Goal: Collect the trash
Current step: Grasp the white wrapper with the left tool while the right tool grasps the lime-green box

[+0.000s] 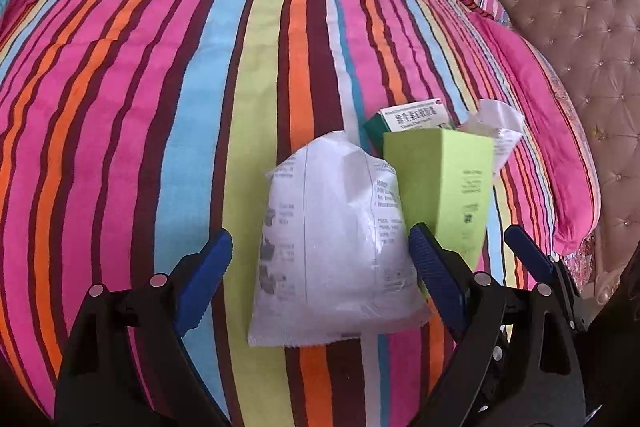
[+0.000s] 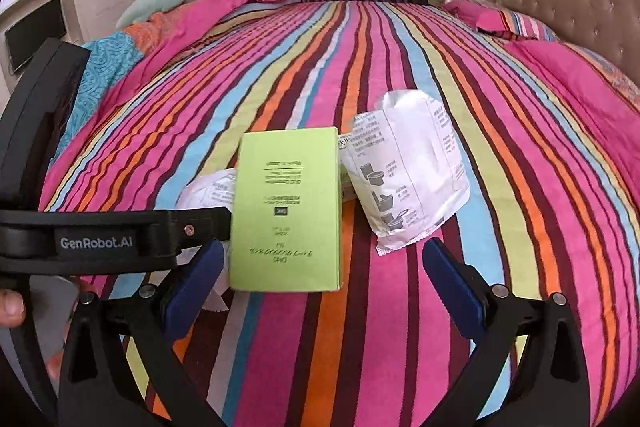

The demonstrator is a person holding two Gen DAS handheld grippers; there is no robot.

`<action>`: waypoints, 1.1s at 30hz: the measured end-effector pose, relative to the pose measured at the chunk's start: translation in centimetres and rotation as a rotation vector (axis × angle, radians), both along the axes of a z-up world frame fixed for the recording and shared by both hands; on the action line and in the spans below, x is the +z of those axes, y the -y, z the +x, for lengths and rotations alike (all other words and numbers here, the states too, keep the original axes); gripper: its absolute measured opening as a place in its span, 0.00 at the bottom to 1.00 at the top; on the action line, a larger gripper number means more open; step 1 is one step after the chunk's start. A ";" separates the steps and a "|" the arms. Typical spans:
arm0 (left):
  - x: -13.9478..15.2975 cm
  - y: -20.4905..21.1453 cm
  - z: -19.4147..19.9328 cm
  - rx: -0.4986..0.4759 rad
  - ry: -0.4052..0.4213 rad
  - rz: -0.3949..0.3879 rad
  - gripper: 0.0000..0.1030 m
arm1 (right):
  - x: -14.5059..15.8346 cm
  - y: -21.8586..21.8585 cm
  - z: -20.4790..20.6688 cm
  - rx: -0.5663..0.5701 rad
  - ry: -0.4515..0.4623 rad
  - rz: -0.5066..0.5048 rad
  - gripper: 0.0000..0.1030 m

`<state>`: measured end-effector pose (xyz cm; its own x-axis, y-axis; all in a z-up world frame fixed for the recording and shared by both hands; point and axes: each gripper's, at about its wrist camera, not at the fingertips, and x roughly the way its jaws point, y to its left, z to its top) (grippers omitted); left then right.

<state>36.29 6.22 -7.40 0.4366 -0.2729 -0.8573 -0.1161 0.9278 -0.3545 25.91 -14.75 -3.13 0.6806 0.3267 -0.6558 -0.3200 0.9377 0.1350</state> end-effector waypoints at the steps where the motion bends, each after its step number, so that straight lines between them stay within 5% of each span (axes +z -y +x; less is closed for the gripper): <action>1: -0.1 0.0 0.3 -0.003 -0.005 -0.003 0.85 | -0.2 0.0 0.1 -0.010 -0.003 0.001 0.92; 10: -1.2 -0.3 1.5 0.037 -0.022 -0.047 0.84 | -1.0 -0.7 1.0 -0.041 0.005 0.033 0.92; 13: -1.1 -0.5 1.3 0.044 -0.009 -0.033 0.67 | -0.8 -1.7 0.9 -0.017 0.022 0.003 0.92; 16: -1.0 -0.7 1.0 0.025 0.001 -0.023 0.62 | -0.7 -2.9 0.5 0.015 0.069 -0.068 0.92; 33: -0.8 -6.3 -1.0 0.132 0.008 -0.077 0.60 | -1.6 -5.0 2.6 0.027 -0.006 -0.038 0.92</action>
